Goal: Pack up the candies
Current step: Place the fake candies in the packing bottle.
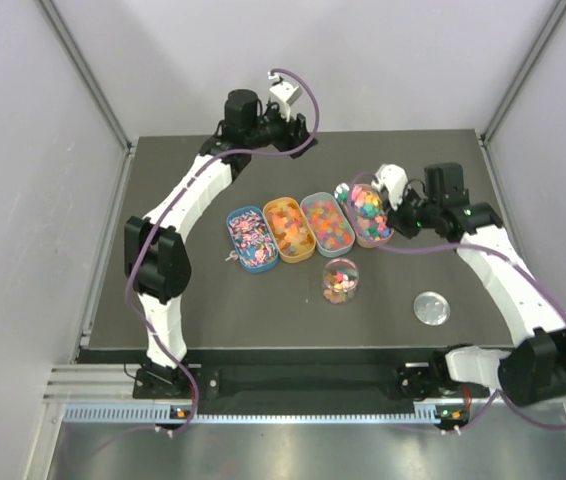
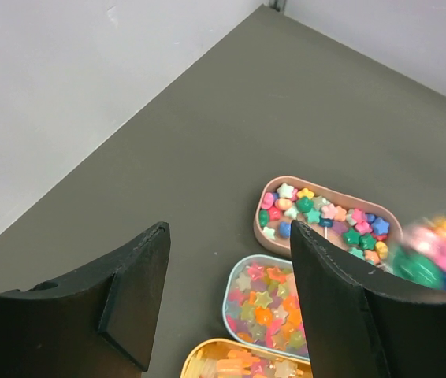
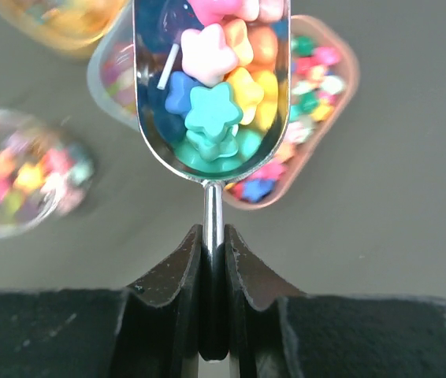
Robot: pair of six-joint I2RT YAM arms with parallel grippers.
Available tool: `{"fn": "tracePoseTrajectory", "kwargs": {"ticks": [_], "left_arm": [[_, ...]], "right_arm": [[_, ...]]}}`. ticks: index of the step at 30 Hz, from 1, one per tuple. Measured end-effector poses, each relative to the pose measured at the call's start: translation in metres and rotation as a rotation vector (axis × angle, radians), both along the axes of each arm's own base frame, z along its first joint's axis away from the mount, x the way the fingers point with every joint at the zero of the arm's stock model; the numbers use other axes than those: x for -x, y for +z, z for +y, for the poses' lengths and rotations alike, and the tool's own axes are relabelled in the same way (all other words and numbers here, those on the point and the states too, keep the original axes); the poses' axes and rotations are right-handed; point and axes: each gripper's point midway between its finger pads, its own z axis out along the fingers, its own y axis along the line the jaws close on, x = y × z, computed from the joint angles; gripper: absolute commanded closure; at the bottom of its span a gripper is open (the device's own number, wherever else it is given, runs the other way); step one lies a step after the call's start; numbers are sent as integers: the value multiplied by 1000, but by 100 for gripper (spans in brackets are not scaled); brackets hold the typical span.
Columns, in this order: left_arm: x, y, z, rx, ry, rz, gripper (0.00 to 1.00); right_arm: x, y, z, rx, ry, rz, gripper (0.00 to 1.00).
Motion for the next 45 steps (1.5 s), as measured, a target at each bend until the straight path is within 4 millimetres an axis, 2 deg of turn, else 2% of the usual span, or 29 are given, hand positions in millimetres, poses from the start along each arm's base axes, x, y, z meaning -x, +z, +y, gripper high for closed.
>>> {"fn": "tracePoseTrajectory", "kwargs": {"ticks": [5, 7, 12, 22, 26, 34, 40, 45], "left_arm": [[-2, 0, 14, -15, 46, 1, 33], [-4, -2, 18, -19, 61, 5, 33], [-7, -16, 26, -39, 92, 34, 33], [-11, -18, 31, -62, 111, 18, 32], [-12, -18, 32, -69, 119, 12, 32], [-12, -20, 33, -75, 121, 9, 32], [-11, -30, 34, -86, 120, 28, 32], [-8, -42, 35, -97, 119, 53, 33]], "right_arm": [[67, -12, -3, 30, 170, -2, 100], [86, -15, -4, 43, 223, -8, 100], [105, -24, -7, 97, 327, -26, 100], [146, -51, -24, 214, 466, 4, 100], [153, -57, -31, 256, 496, 21, 100], [154, -68, -40, 319, 513, 87, 100], [142, -60, -43, 351, 507, 107, 100], [134, -46, -46, 375, 499, 85, 100]]}}
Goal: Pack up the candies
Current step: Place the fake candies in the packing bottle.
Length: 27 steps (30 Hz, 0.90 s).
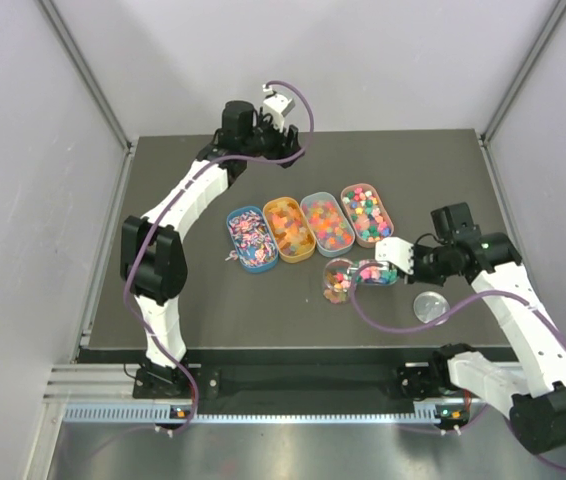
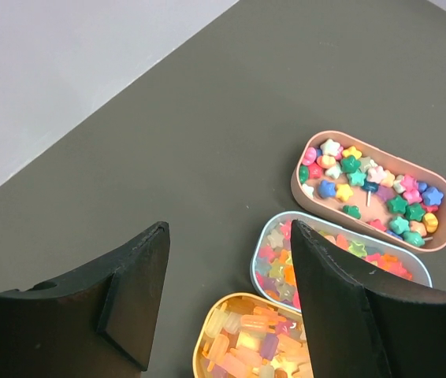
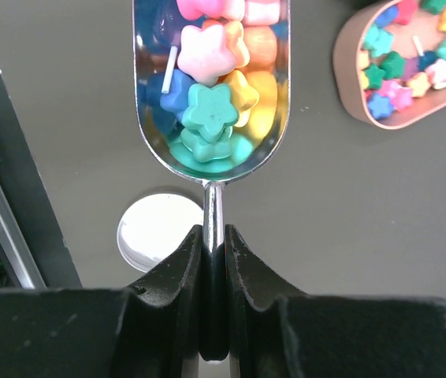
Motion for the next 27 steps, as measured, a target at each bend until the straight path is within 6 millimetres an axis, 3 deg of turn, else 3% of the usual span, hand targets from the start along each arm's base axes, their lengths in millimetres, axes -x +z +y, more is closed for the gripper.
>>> {"fn": "tracePoseTrajectory", "kwargs": {"ticks": [8, 21, 27], "left_arm": [[1, -3, 1, -3, 1, 7, 33], [1, -1, 1, -2, 4, 3, 33], [1, -1, 2, -3, 7, 3, 32]], "right_arm": [[-3, 19, -3, 47, 27, -34, 100], [-4, 8, -4, 140, 60, 8, 100], [-12, 15, -1, 159, 56, -3, 100]]}}
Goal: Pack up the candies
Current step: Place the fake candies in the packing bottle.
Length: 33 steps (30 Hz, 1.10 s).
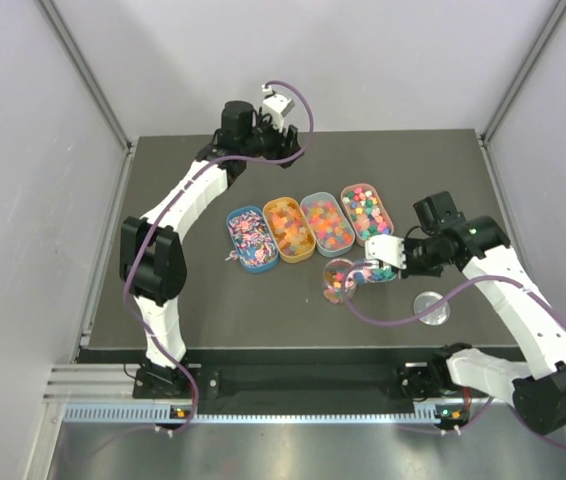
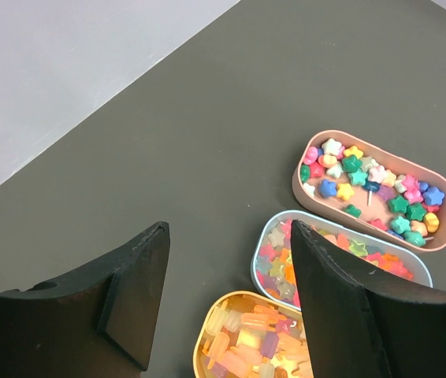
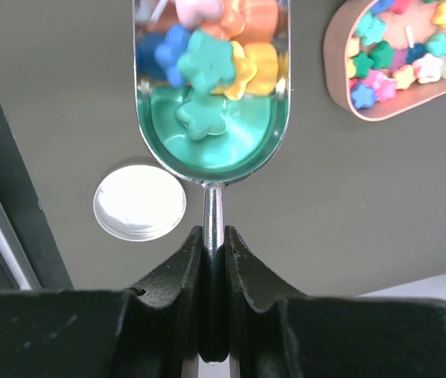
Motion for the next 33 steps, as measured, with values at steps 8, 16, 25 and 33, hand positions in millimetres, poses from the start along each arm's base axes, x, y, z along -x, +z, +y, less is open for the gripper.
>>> {"fn": "tracePoseTrajectory", "kwargs": {"ticks": [8, 16, 25, 33], "left_arm": [[0, 0, 0, 2, 1, 2, 33], [1, 0, -1, 11, 1, 10, 33], [-1, 1, 2, 19, 7, 17, 33], [-2, 2, 4, 32, 13, 23, 33]], "right_arm": [[-5, 13, 4, 20, 7, -36, 100], [-6, 11, 7, 90, 21, -27, 100], [-8, 16, 11, 149, 25, -21, 100], [-10, 20, 9, 190, 23, -30, 100]]}}
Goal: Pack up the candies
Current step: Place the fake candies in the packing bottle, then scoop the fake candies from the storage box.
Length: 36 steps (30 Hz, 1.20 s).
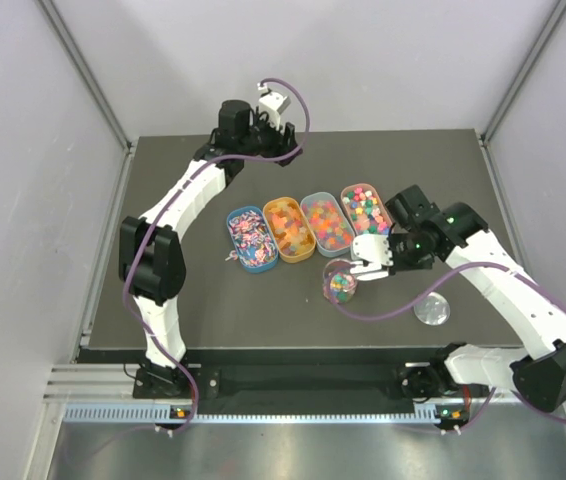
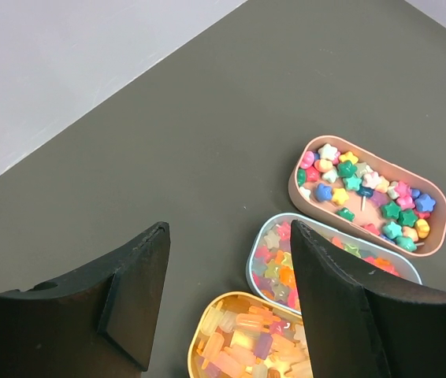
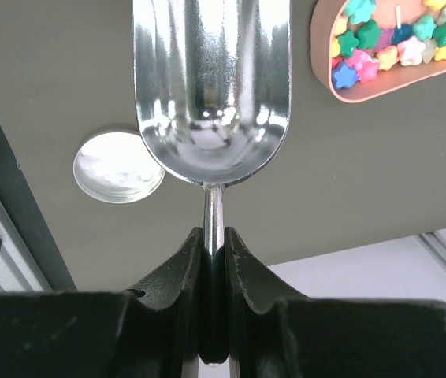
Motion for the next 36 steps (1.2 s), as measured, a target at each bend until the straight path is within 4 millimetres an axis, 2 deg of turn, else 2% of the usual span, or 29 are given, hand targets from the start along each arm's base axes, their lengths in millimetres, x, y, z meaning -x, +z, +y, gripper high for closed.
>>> {"fn": "tracePoseTrajectory", "kwargs": {"ticks": [5, 9, 11, 14, 18, 20, 22, 25, 31, 36], "left_arm": [[0, -1, 0, 0, 2, 3, 34], [-9, -12, -2, -6, 5, 11, 40], [-16, -26, -5, -14, 7, 25, 42], [-24, -63, -8, -53, 14, 71, 43], [-24, -111, -17, -109, 11, 138, 43], [-20, -123, -22, -129, 3, 152, 43], [-18, -128, -29, -145, -2, 151, 42], [-15, -128, -36, -155, -8, 142, 41], [-14, -130, -40, -171, -11, 130, 40], [-19, -129, -42, -169, -9, 120, 40]], "right_arm": [[-3, 6, -2, -11, -57, -14, 100], [-21, 32, 13, -130, -184, -38, 100], [-36, 44, 28, -202, -259, -28, 100], [-60, 50, 54, -270, -350, 34, 100], [-110, 36, 91, -306, -445, 91, 100], [-129, 19, 97, -271, -480, 103, 100], [-138, 1, 94, -205, -500, 105, 100], [-142, -12, 84, -105, -498, 79, 100], [-137, -8, 70, 2, -450, 15, 100], [-103, -14, 47, 105, -391, 33, 100]]}}
